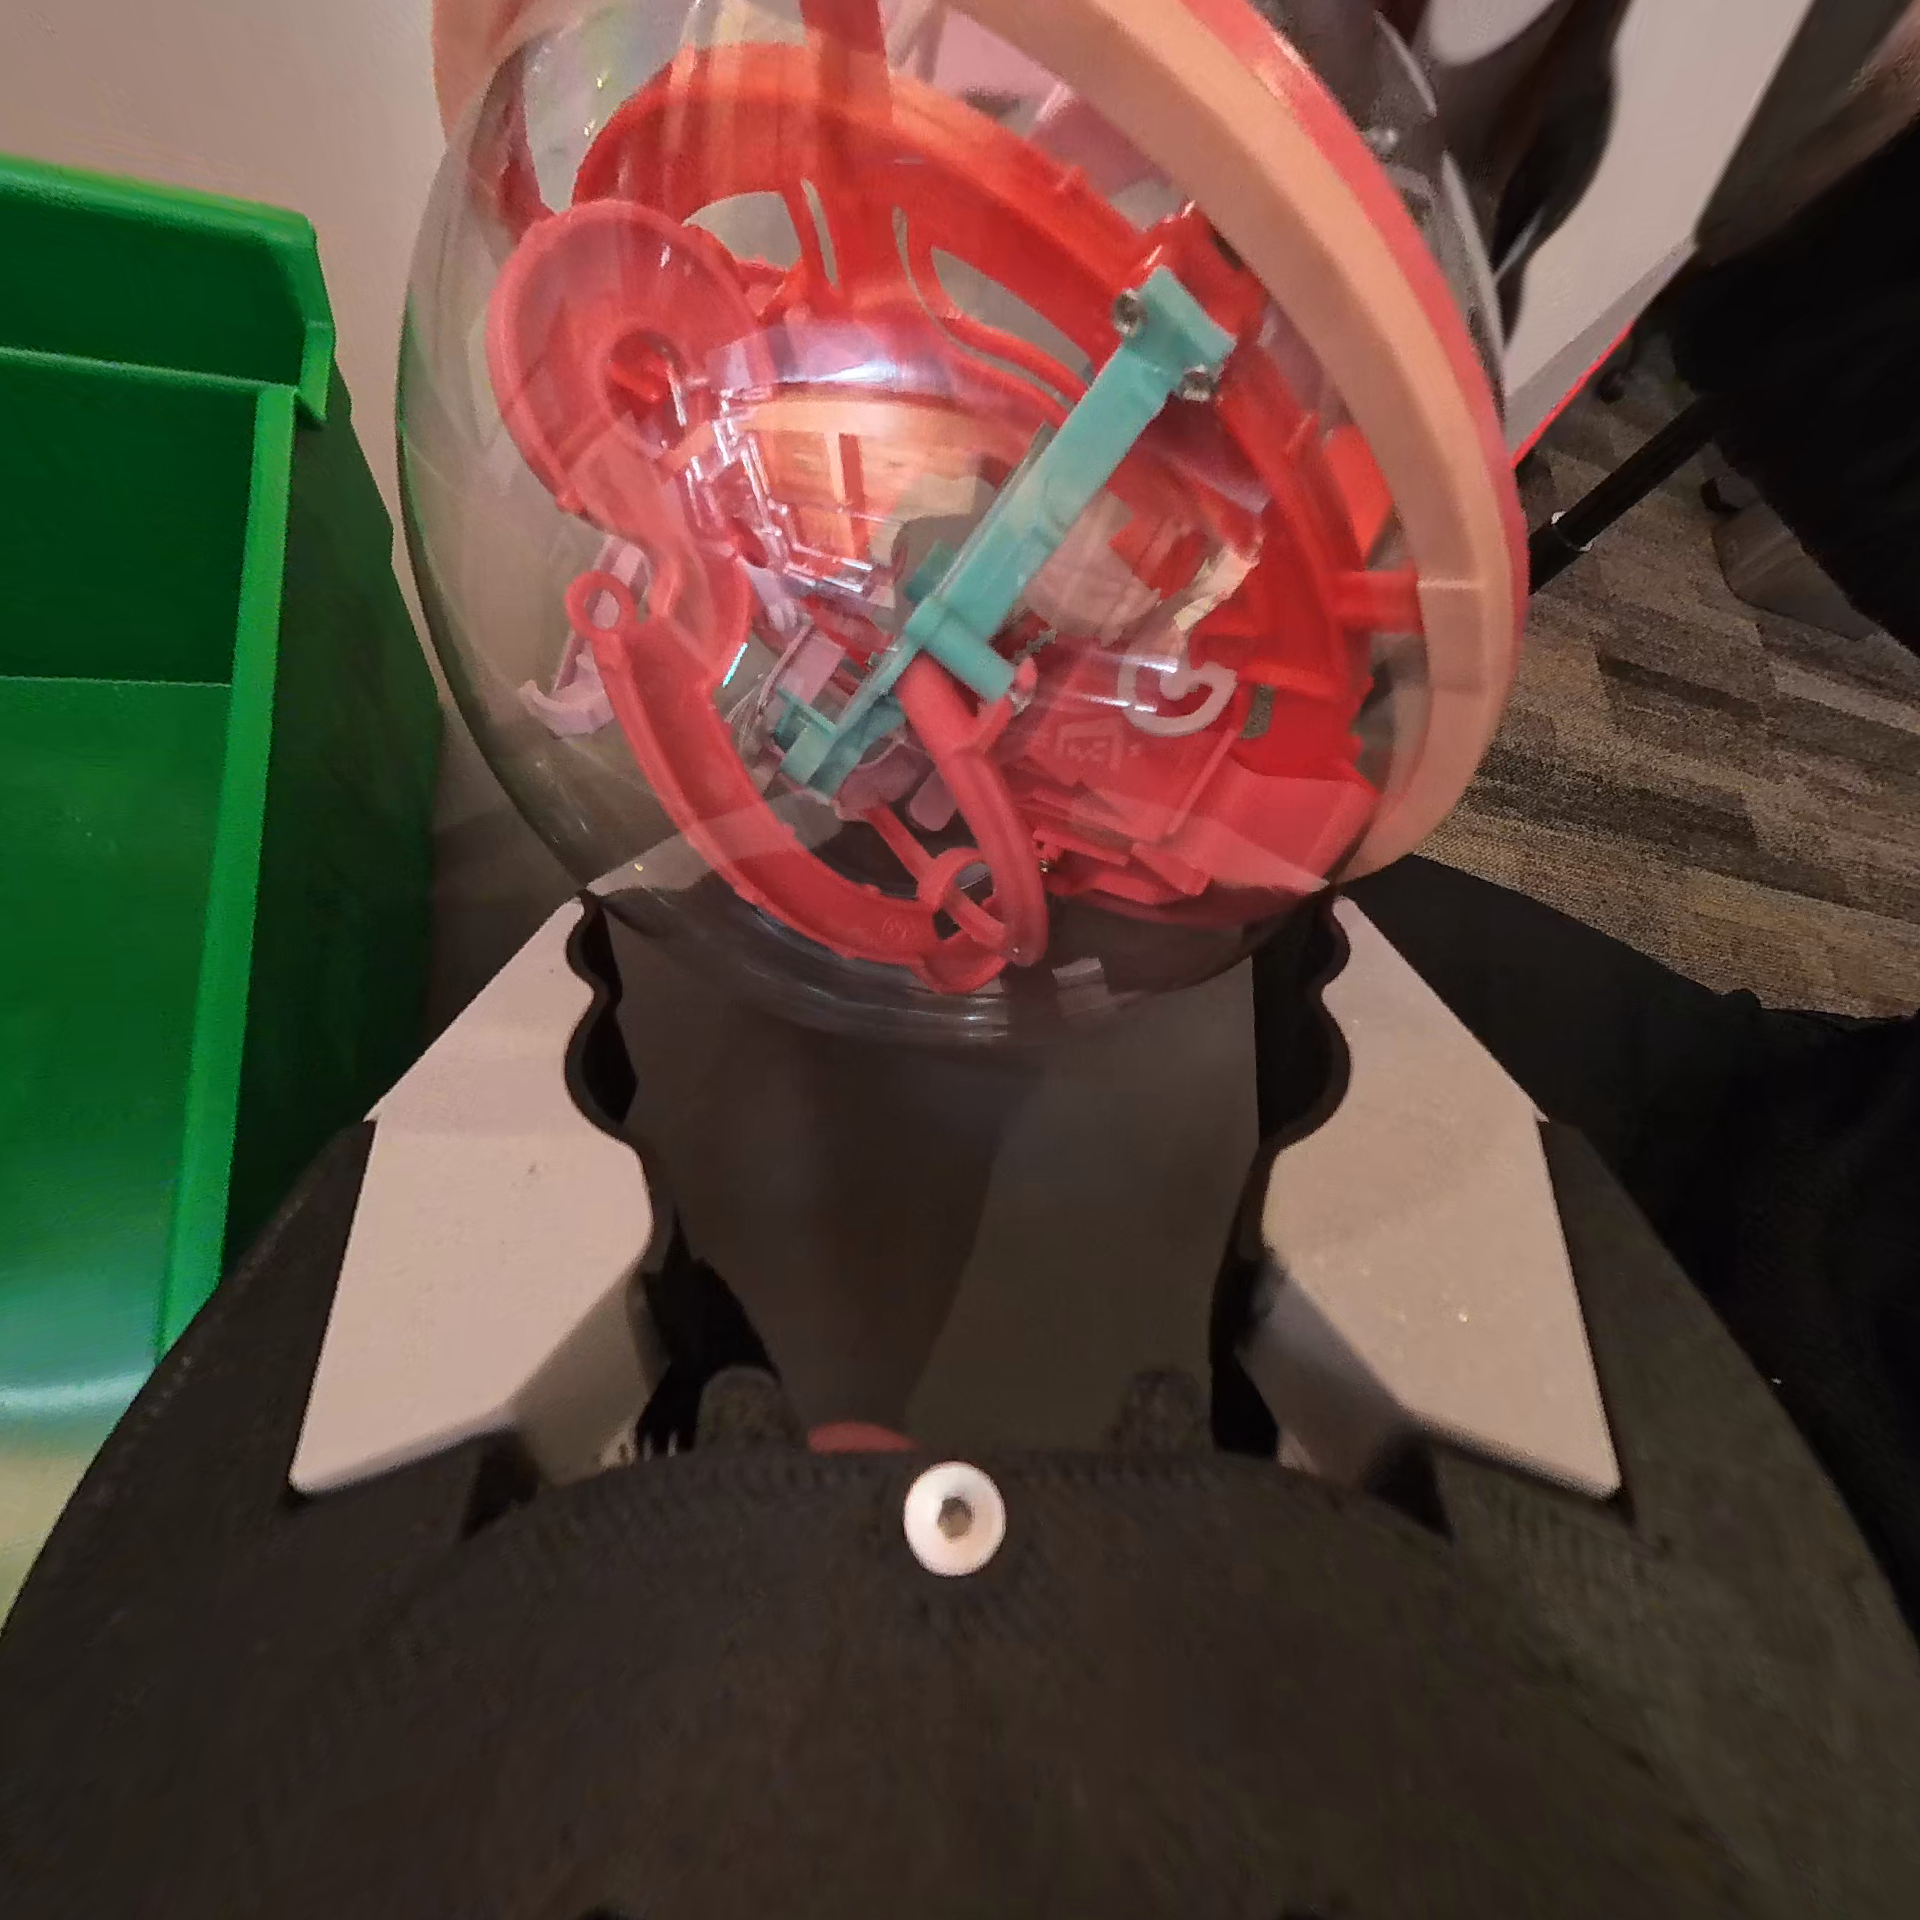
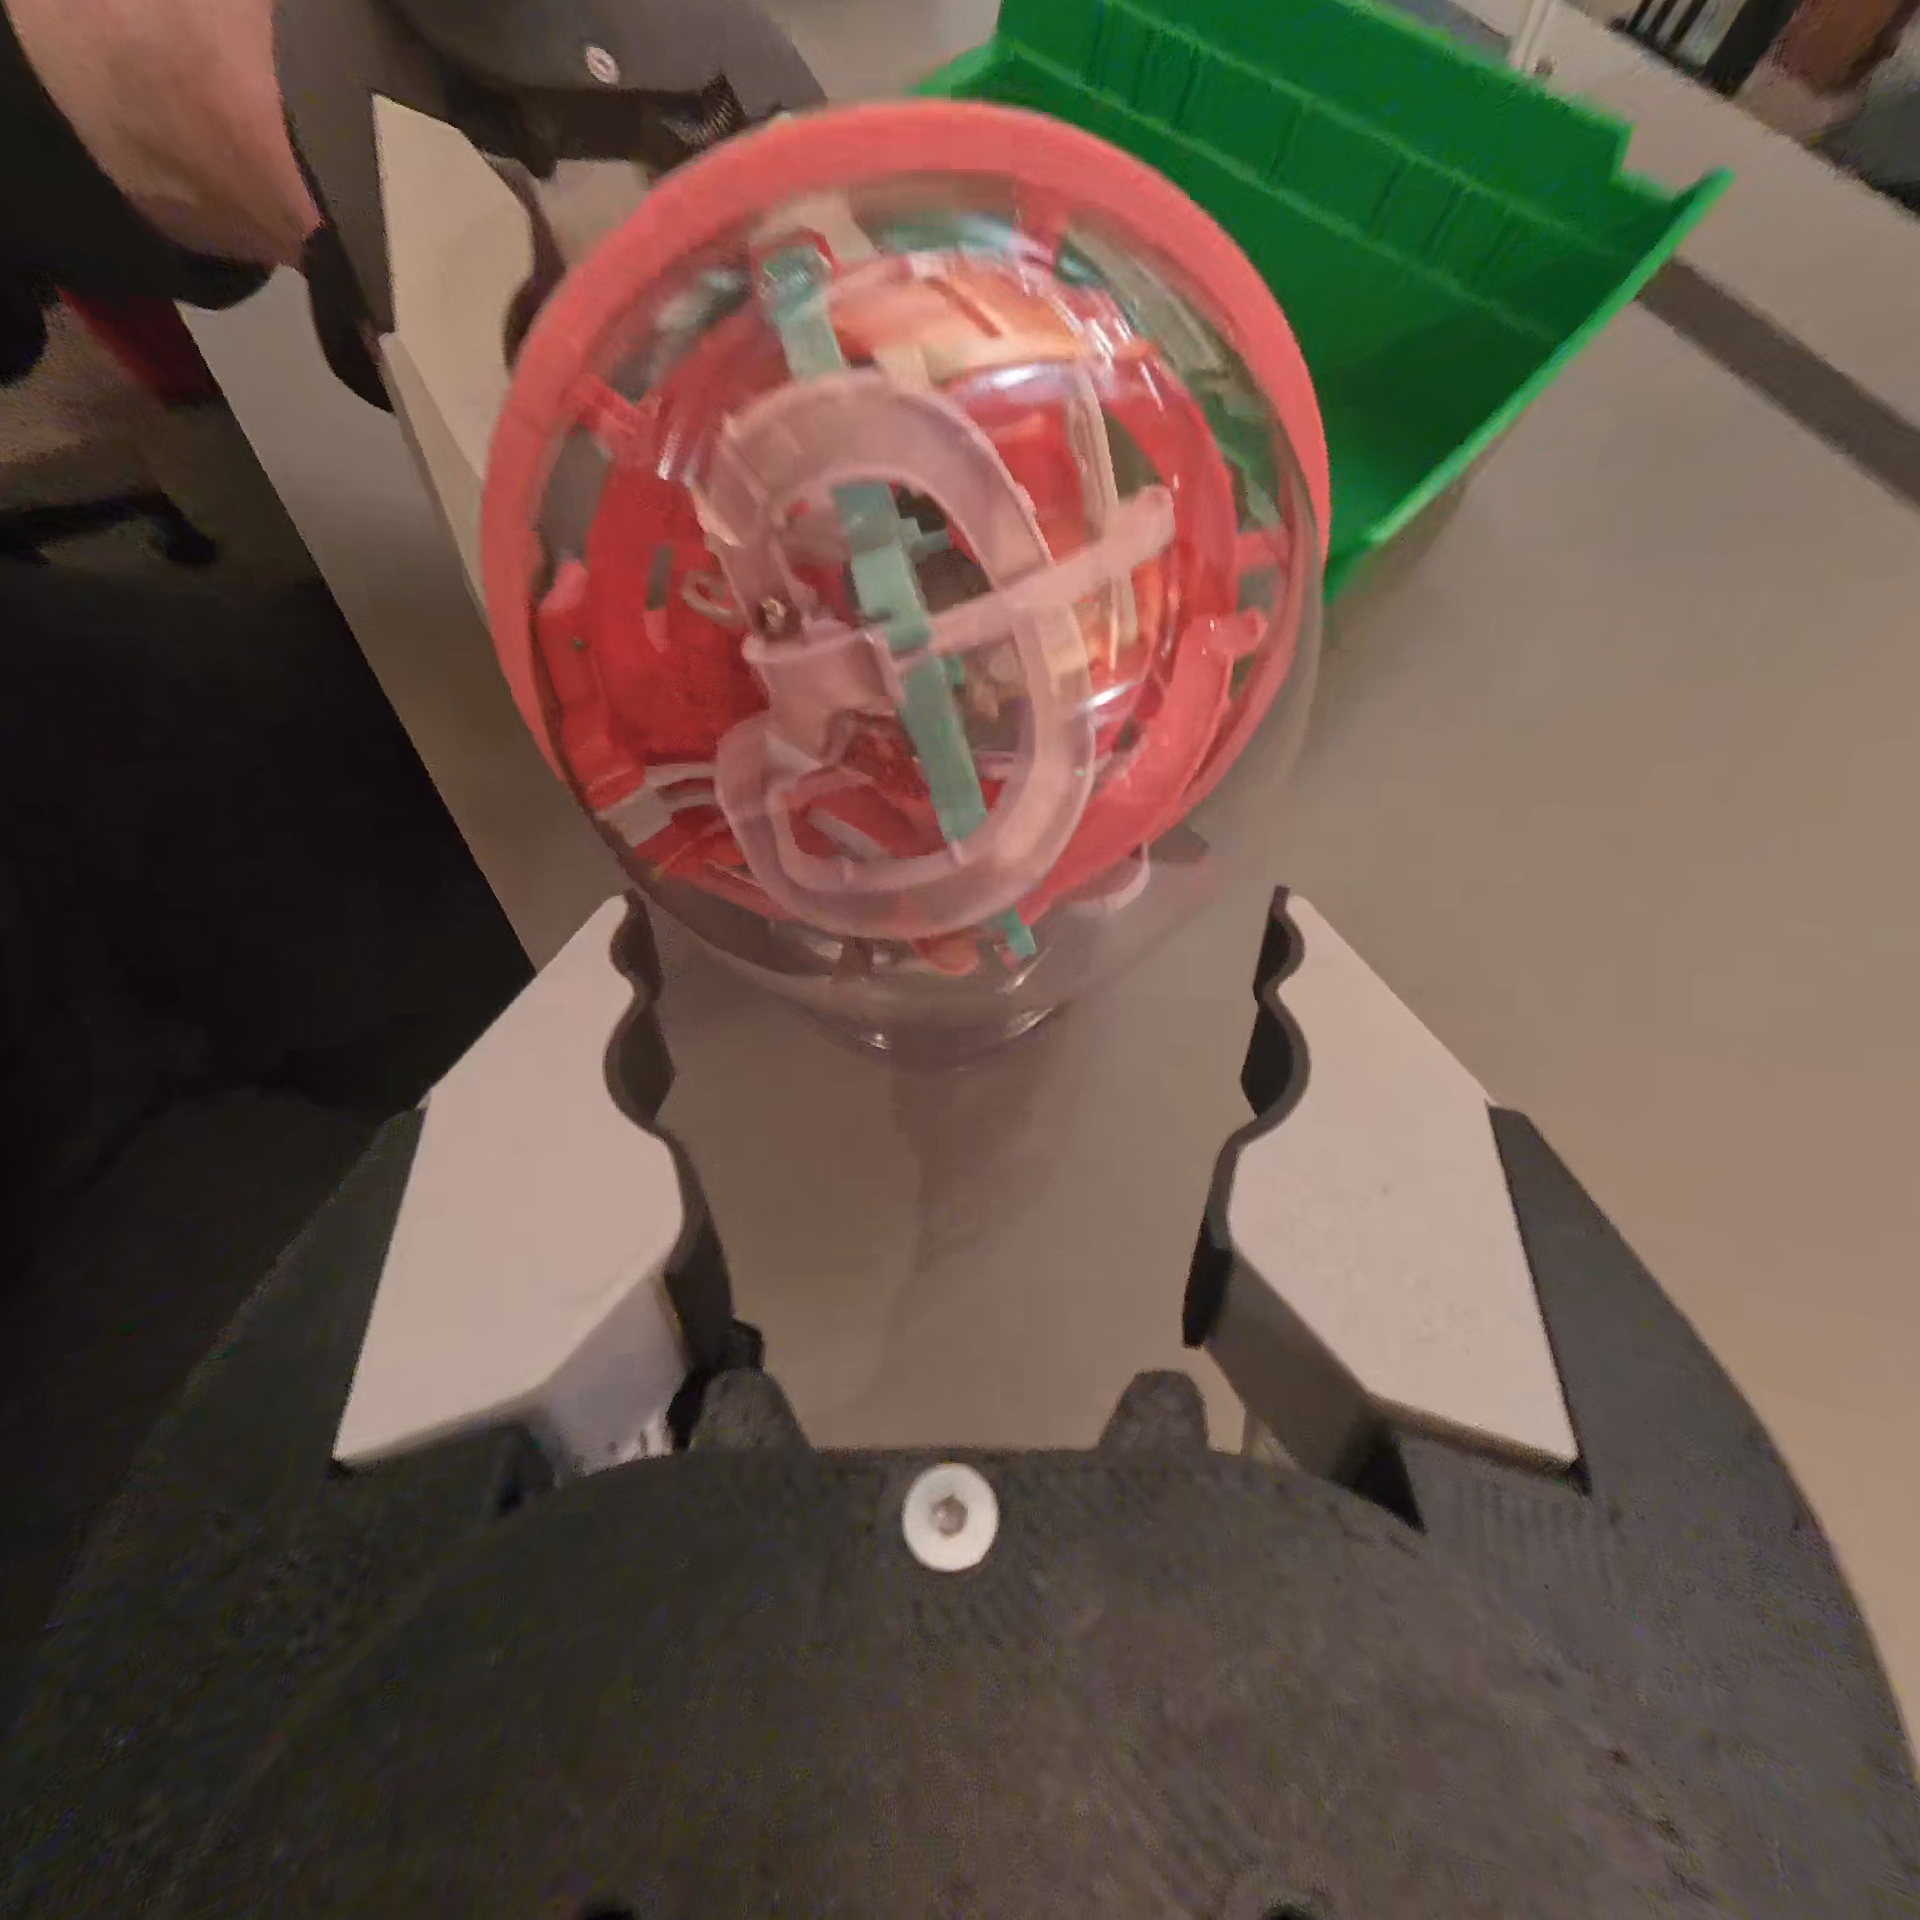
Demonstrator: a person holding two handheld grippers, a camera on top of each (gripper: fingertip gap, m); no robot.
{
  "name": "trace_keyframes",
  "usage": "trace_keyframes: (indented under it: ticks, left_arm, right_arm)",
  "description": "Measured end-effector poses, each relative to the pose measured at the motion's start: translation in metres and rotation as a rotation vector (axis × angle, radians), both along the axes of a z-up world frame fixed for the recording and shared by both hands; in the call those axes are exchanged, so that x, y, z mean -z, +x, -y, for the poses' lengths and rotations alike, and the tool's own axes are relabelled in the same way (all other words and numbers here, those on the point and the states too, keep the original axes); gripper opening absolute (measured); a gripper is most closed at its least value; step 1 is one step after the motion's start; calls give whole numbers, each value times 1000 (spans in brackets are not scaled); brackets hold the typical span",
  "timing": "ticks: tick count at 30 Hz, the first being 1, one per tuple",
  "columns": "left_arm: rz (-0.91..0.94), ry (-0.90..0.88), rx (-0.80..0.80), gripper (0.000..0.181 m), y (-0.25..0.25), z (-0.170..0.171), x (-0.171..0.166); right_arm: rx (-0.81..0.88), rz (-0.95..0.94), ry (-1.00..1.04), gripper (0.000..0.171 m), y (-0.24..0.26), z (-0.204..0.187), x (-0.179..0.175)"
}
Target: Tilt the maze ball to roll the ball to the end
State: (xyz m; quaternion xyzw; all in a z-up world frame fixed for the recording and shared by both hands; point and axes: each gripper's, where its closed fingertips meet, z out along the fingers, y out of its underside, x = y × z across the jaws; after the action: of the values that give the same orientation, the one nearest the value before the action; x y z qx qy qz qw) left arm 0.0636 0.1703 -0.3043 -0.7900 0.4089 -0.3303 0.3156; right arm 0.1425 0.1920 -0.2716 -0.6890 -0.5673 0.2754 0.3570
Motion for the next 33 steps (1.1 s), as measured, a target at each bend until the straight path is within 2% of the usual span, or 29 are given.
trace_keyframes:
  ticks: [6,14,21,33]
  left_arm:
    - [-12,0,2,126,-1,-2,0]
    - [31,21,1,127,10,-5,-18]
    - [30,-6,28,128,29,-5,-7]
    - [14,-59,43,131,38,-2,16]
  right_arm:
    - [-27,-30,-17,106,-6,2,1]
    - [-24,-25,20,106,4,0,-23]
    - [-7,59,7,106,21,-1,-17]
    - [-12,59,-28,106,21,-1,-16]
